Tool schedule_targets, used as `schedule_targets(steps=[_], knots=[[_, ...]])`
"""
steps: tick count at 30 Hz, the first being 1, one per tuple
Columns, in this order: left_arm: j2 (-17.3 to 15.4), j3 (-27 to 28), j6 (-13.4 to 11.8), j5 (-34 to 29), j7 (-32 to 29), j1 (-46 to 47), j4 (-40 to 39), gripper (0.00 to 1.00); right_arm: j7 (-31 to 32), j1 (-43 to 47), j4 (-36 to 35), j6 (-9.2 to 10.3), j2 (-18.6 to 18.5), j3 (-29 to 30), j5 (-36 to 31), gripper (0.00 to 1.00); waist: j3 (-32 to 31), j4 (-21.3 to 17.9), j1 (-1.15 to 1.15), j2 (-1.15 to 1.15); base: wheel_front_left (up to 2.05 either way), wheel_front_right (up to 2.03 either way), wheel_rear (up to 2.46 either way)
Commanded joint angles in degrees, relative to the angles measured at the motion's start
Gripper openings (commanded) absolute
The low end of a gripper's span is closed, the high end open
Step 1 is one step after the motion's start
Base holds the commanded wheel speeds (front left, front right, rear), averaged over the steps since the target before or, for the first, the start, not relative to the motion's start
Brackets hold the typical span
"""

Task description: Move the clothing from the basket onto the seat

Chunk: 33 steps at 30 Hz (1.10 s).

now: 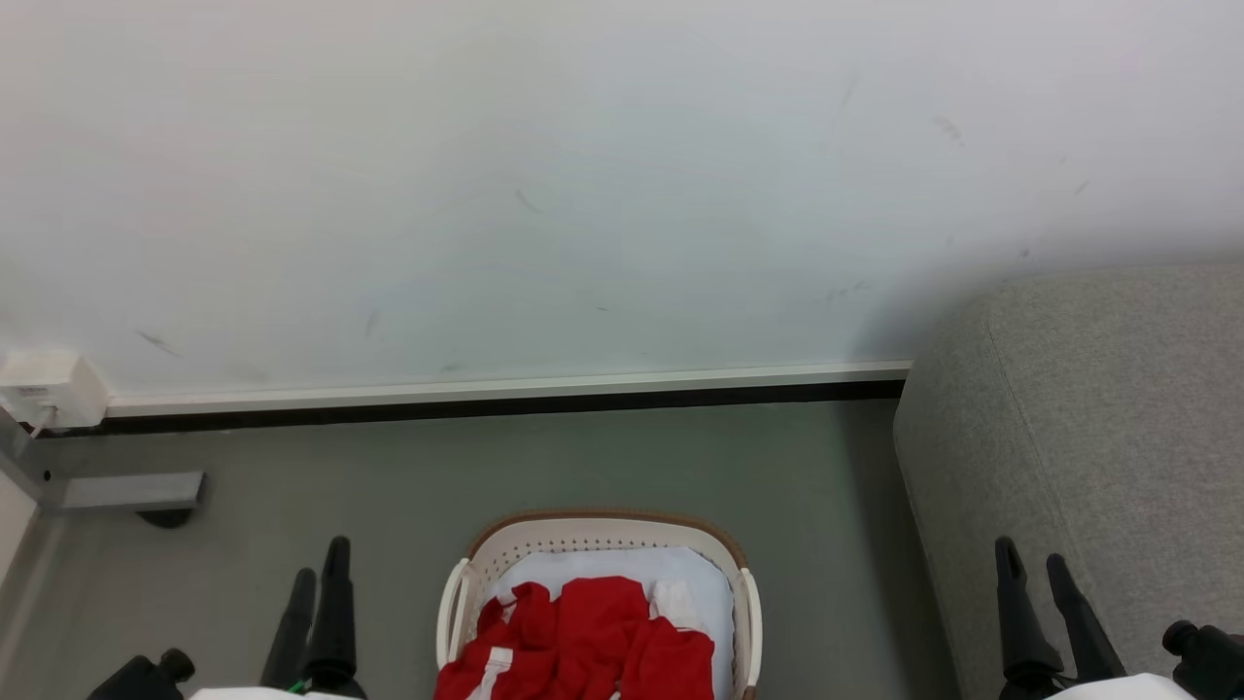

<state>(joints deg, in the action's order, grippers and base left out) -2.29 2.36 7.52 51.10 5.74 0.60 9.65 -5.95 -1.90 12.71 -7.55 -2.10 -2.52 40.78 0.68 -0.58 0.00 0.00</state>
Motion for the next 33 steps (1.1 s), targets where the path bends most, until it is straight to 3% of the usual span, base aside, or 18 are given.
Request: schedule_targets(steps=[1, 33], knots=[[-0.53, -0.11, -0.02, -1.91, 0.81, -0.20, -0.85, 1.00, -0.54, 0.15, -0.35, 0.05, -0.64, -0.23, -2.10, 1.00, 0.00, 0.00, 0.00, 0.00, 0.00, 0.00, 0.00], [-0.68, -0.40, -0.04, -24.87, 5.49, -2.33, -0.66, 1.00, -5.33, 1.47, 0.58, 0.08, -0.86, -1.70, -20.98, 1.00, 0.28, -0.74, 0.00, 0.00, 0.00, 0.00, 0.00]])
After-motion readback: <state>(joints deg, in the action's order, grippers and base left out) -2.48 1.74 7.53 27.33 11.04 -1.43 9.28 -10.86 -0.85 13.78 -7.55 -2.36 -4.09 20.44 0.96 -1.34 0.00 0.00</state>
